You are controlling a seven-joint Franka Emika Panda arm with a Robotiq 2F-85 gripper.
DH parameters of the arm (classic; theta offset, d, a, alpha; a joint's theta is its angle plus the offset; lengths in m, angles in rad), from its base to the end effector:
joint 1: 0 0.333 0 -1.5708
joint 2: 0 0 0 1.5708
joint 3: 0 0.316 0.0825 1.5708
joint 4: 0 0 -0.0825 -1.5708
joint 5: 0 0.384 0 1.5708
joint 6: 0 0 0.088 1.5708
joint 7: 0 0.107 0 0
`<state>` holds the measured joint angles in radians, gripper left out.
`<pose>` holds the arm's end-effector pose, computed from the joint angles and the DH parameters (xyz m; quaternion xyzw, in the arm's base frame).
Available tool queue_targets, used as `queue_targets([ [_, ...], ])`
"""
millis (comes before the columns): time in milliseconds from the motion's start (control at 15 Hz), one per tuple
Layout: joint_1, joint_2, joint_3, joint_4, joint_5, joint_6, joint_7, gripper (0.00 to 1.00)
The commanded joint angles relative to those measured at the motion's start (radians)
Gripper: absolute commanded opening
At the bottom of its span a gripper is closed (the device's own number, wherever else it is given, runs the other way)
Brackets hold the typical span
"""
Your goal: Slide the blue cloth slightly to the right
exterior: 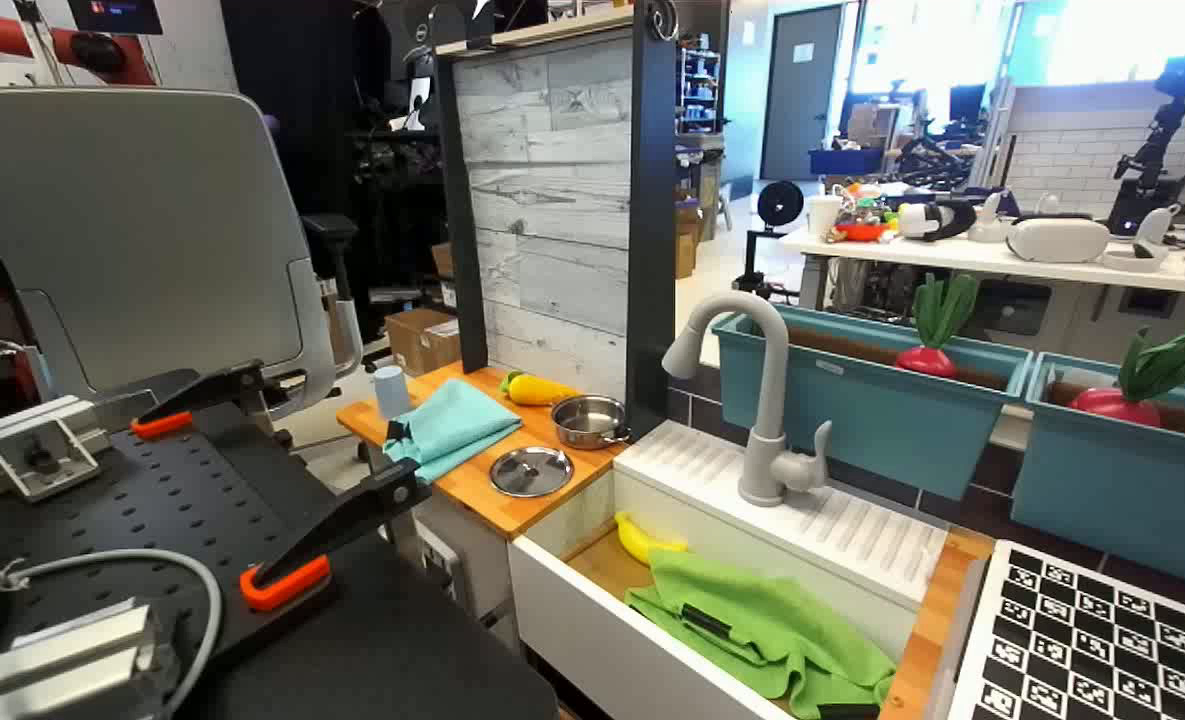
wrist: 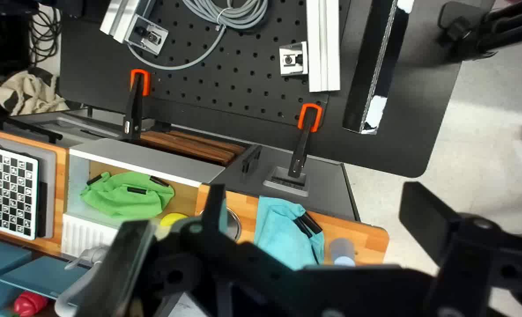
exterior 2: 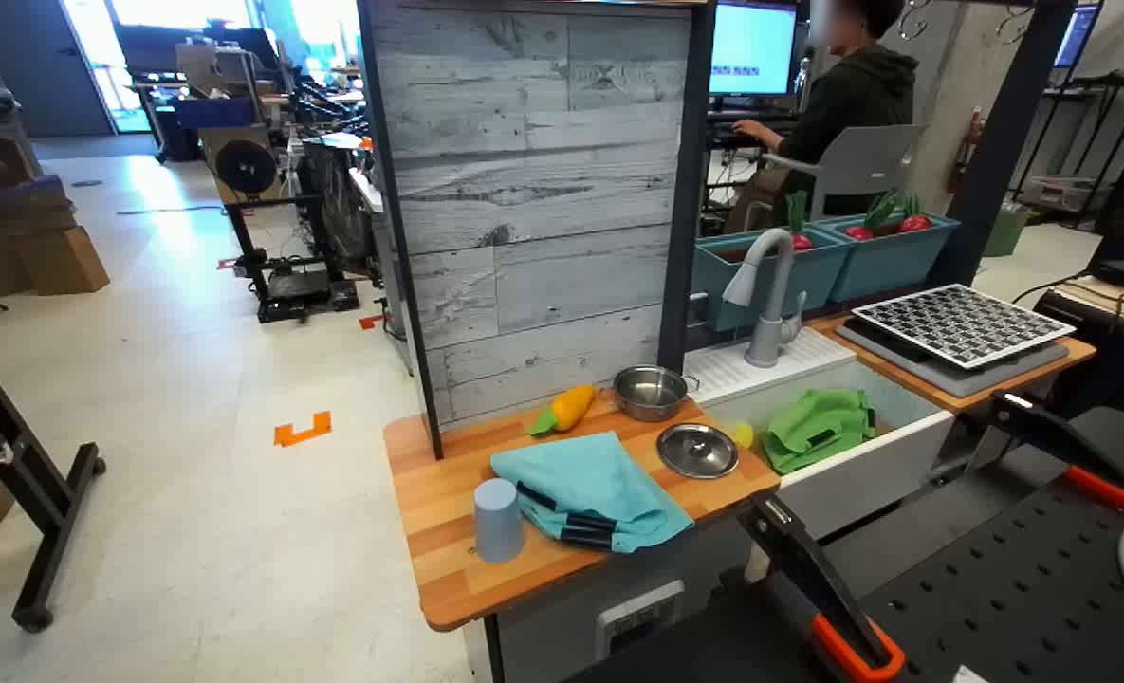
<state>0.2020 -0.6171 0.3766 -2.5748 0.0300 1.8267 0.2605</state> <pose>0.2908 0.1933 0.4377 0.9861 0.1118 -0.0403 0.1164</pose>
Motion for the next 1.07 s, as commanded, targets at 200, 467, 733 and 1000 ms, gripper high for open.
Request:
queue_targets([
  [200, 0.019, 0.005, -0.017, 0.002, -0.010, -0.003, 0.010, 1.00],
  [467, 0.019, 0.005, -0.017, 0.002, -0.010, -0.003, 0.010, 1.00],
  [733, 0.019, 0.005, -0.017, 0.002, -0.010, -0.003, 0.010, 1.00],
  [1000, 0.012, 0.019, 0.004, -0.021, -0.005, 0.070, 0.058, 1.00],
])
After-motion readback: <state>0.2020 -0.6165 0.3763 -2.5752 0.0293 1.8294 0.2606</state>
